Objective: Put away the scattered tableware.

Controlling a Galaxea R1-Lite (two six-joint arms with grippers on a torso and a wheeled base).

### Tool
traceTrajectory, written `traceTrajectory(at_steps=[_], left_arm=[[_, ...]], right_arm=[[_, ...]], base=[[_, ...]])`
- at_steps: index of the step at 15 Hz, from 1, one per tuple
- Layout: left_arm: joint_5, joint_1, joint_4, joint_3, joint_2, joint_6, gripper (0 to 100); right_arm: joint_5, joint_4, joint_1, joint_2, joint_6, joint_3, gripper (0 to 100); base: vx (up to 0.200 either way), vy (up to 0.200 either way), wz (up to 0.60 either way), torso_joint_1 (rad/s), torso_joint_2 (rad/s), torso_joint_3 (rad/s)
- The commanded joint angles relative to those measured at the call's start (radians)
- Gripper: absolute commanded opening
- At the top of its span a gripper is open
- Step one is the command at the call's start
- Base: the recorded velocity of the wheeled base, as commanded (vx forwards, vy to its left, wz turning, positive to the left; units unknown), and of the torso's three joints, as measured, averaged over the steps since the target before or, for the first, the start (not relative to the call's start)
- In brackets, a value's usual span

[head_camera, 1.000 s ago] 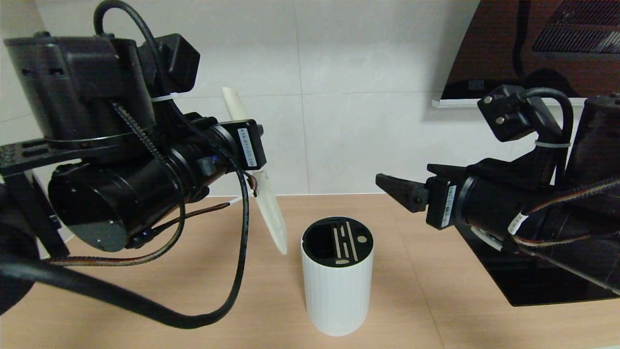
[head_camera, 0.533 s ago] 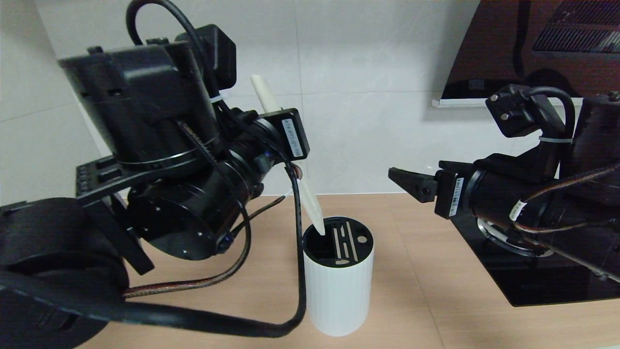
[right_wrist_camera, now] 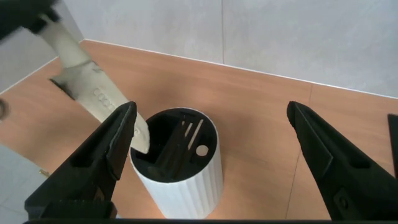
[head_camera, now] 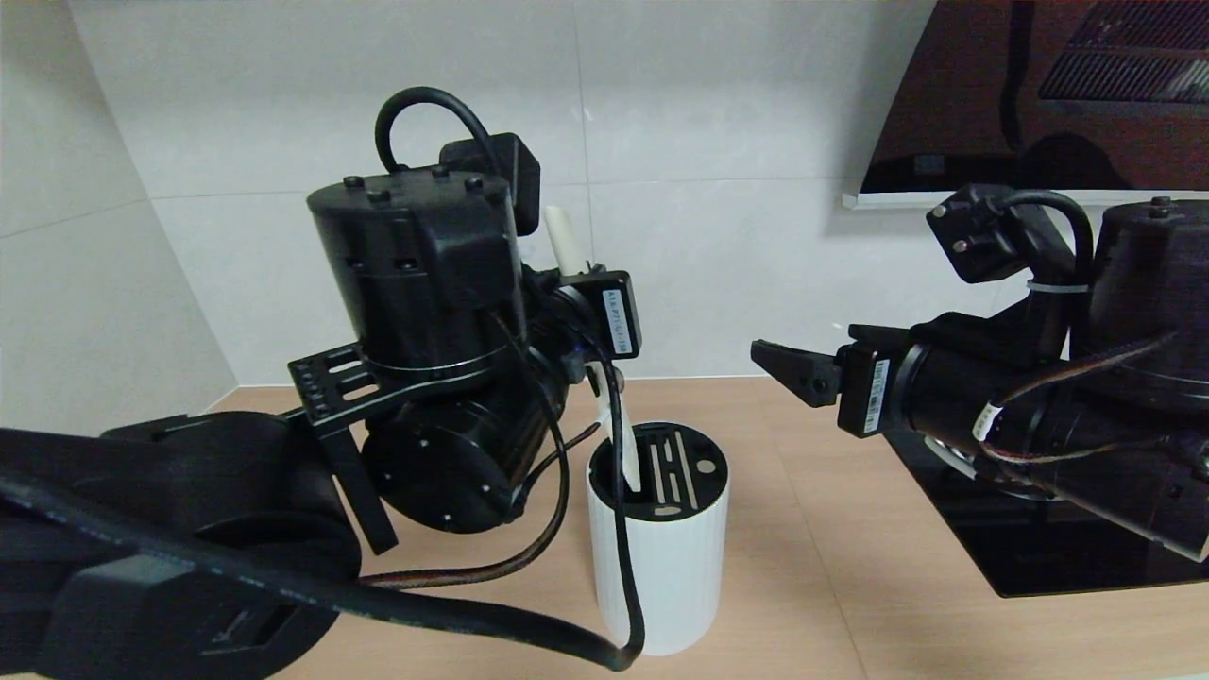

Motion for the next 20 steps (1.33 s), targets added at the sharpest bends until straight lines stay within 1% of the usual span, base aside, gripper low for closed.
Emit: traceTrajectory(at_steps=[1, 10, 15, 20], left_arm=[[0.000, 0.000, -0.001, 0.000, 0.011, -0.001, 0], [0.006, 0.001, -0.013, -0.002, 0.066, -0.002, 0], [0.035, 0.000, -0.015, -0.002, 0.121, -0.002, 0], [0.054, -0.028, -0.050, 0.001, 0.184, -0.002, 0]], right_arm=[[0.000, -0.001, 0.000, 0.007, 0.000, 0.002, 100], [-0.003, -0.004, 0.000, 0.015, -0.001, 0.007, 100], [-0.006, -0.004, 0.000, 0.030, 0.000, 0.007, 100], [-0.006, -0.005, -0.001, 0.033, 0.000, 0.005, 100]], base=[[0.000, 0.000, 0.00, 0.000, 0.00, 0.000], [0.000, 0.000, 0.00, 0.000, 0.00, 0.000], [0.000, 0.000, 0.00, 0.000, 0.00, 0.000], [0.000, 0.000, 0.00, 0.000, 0.00, 0.000]])
